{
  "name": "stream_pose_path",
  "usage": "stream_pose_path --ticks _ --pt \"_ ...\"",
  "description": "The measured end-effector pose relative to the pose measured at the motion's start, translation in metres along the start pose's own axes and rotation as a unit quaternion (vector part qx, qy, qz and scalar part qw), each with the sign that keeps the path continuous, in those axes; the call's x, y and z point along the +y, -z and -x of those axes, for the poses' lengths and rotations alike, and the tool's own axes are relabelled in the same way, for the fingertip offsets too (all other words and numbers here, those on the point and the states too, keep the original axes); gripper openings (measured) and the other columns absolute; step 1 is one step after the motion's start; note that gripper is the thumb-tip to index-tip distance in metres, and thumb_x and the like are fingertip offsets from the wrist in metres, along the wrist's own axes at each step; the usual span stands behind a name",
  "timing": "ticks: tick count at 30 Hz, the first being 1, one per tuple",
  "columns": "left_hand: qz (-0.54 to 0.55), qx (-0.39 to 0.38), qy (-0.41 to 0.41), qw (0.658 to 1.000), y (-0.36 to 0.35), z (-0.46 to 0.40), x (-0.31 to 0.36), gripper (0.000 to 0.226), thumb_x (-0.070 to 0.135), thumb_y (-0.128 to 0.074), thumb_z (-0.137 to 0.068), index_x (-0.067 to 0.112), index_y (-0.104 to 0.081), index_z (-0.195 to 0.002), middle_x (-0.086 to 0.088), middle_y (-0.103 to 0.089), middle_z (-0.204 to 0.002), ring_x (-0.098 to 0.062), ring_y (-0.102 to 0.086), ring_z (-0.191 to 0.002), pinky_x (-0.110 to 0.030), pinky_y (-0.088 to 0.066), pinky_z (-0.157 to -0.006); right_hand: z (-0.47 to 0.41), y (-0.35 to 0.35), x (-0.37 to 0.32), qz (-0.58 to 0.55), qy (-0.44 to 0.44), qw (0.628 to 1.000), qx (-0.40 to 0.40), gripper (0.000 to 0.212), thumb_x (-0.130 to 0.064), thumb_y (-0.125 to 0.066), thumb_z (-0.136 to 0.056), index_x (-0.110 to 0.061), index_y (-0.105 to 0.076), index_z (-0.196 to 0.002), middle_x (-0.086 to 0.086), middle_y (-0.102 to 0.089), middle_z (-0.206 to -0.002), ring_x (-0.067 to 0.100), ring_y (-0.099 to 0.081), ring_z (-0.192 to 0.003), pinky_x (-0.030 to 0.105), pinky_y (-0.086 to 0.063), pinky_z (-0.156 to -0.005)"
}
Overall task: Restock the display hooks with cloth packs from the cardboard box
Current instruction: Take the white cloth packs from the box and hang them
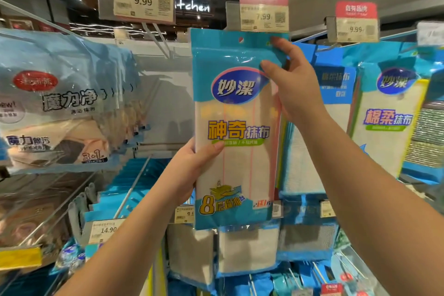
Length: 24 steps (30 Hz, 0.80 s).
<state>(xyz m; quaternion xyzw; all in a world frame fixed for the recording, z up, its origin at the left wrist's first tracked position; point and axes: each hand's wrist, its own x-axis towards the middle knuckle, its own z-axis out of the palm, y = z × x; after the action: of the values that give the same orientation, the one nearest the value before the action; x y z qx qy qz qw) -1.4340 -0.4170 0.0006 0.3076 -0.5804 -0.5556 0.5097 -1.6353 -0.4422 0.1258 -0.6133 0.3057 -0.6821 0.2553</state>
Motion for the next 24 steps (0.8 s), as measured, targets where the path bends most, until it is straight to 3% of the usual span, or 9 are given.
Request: stream_pose_path --ticks 3,7,14,17,19,20,22,23,24 --pt "-0.013 0.007 -0.01 1.0 -0.002 0.002 0.001 0.053 0.036 -0.075 -0.081 0.02 -0.057 -0.127 -0.003 -0.074 -0.115 -0.027 -0.072 -0.104 -0.045 -0.06 -0.084 -0.006 0.004 -0.004 -0.022 0.01 1.0 0.014 0.043 -0.01 -0.068 -0.086 -0.022 -0.056 -0.125 0.009 -0.062 -0.129 0.023 -0.065 -0.114 0.047 -0.055 -0.095" --pt "0.009 0.035 -0.016 0.999 -0.002 0.004 -0.003 0.051 0.031 -0.077 -0.081 0.017 -0.057 -0.126 -0.004 -0.074 -0.115 -0.027 -0.073 -0.1 -0.036 -0.061 -0.072 -0.017 0.008 -0.006 -0.003 0.009 1.0 0.03 0.053 -0.014 -0.069 -0.083 -0.013 -0.054 -0.134 0.006 -0.061 -0.132 0.024 -0.062 -0.118 0.05 -0.052 -0.098" --pt "-0.003 0.054 -0.021 0.998 -0.009 0.009 -0.006 0.044 0.032 -0.068 -0.082 0.016 -0.059 -0.123 -0.004 -0.076 -0.112 -0.028 -0.074 -0.099 -0.047 -0.058 -0.082 -0.032 0.015 0.002 0.038 -0.04 0.998 0.035 0.046 -0.011 -0.066 -0.091 -0.014 -0.054 -0.135 -0.008 -0.059 -0.119 0.019 -0.064 -0.114 0.042 -0.057 -0.091" --pt "0.013 0.088 -0.017 0.996 -0.011 0.006 -0.01 0.031 0.026 -0.066 -0.092 0.014 -0.061 -0.121 -0.009 -0.075 -0.11 -0.031 -0.074 -0.096 -0.049 -0.059 -0.082 -0.032 0.01 0.003 0.107 -0.044 0.993 0.032 0.048 -0.019 -0.065 -0.092 -0.017 -0.051 -0.138 -0.005 -0.056 -0.125 0.016 -0.061 -0.115 0.039 -0.057 -0.092" --pt "0.022 0.112 -0.011 0.993 -0.01 0.001 -0.011 0.024 0.023 -0.064 -0.096 0.013 -0.062 -0.117 -0.011 -0.076 -0.107 -0.031 -0.075 -0.091 -0.048 -0.059 -0.078 -0.028 0.005 0.003 0.182 -0.036 0.983 0.018 0.051 -0.026 -0.064 -0.093 -0.021 -0.046 -0.141 0.0 -0.048 -0.135 0.012 -0.058 -0.114 0.031 -0.054 -0.095" --pt "0.027 0.118 -0.007 0.993 -0.01 -0.002 -0.012 0.023 0.022 -0.063 -0.097 0.012 -0.062 -0.117 -0.011 -0.076 -0.106 -0.031 -0.075 -0.091 -0.049 -0.059 -0.078 -0.023 0.003 0.002 0.223 -0.036 0.974 0.012 0.053 -0.029 -0.062 -0.094 -0.023 -0.043 -0.143 0.001 -0.043 -0.139 0.008 -0.056 -0.108 0.02 -0.051 -0.09" --pt "0.034 0.122 0.002 0.992 -0.01 -0.009 -0.012 0.023 0.022 -0.063 -0.097 0.011 -0.061 -0.118 -0.011 -0.076 -0.106 -0.033 -0.074 -0.094 -0.051 -0.059 -0.081 -0.009 -0.002 0.002 0.294 -0.043 0.955 -0.002 0.058 -0.033 -0.061 -0.095 -0.025 -0.035 -0.147 0.001 -0.033 -0.145 0.005 -0.05 -0.096 0.001 -0.04 -0.07" --pt "0.04 0.123 0.004 0.992 -0.01 -0.013 -0.012 0.024 0.021 -0.063 -0.097 0.011 -0.061 -0.118 -0.012 -0.076 -0.107 -0.034 -0.074 -0.095 -0.052 -0.059 -0.081 0.0 -0.003 0.005 0.319 -0.048 0.947 -0.011 0.061 -0.033 -0.061 -0.095 -0.025 -0.032 -0.148 0.002 -0.028 -0.149 0.009 -0.049 -0.1 0.001 -0.037 -0.069" --pt "0.046 0.123 0.005 0.991 -0.01 -0.018 -0.013 0.024 0.02 -0.063 -0.097 0.009 -0.061 -0.118 -0.014 -0.075 -0.107 -0.034 -0.074 -0.094 -0.051 -0.059 -0.08 0.009 -0.003 0.011 0.335 -0.056 0.94 -0.022 0.065 -0.033 -0.062 -0.095 -0.024 -0.029 -0.15 0.004 -0.024 -0.153 0.014 -0.048 -0.111 0.006 -0.037 -0.079"
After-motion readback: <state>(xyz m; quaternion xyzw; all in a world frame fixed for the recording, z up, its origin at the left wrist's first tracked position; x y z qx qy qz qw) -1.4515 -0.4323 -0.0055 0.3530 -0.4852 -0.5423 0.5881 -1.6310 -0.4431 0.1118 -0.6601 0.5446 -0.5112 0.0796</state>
